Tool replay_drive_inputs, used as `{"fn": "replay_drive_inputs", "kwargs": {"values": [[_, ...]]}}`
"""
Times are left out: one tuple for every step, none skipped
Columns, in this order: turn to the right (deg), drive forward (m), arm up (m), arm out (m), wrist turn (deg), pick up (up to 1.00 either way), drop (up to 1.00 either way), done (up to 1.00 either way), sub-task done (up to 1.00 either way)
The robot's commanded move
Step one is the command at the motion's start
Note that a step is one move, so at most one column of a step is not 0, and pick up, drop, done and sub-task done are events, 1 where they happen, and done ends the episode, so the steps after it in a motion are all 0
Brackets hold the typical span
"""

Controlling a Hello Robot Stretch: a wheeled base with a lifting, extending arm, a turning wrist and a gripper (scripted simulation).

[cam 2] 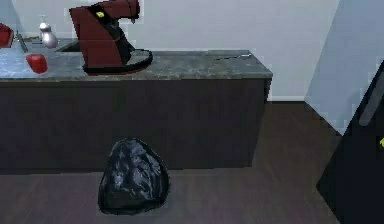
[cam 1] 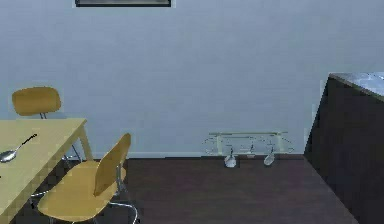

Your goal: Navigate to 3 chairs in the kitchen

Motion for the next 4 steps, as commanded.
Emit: {"fn": "replay_drive_inputs", "kwargs": {"values": [[9.0, 0.0, 0.0, 0.0, 0.0, 0.0, 0.0, 0.0, 0.0], [3.0, 0.0, 0.0, 0.0, 0.0, 0.0, 0.0, 0.0, 0.0], [0.0, 0.6, 0.0, 0.0, 0.0, 0.0, 0.0, 0.0, 0.0], [-27.0, 0.0, 0.0, 0.0, 0.0, 0.0, 0.0, 0.0, 0.0]]}}
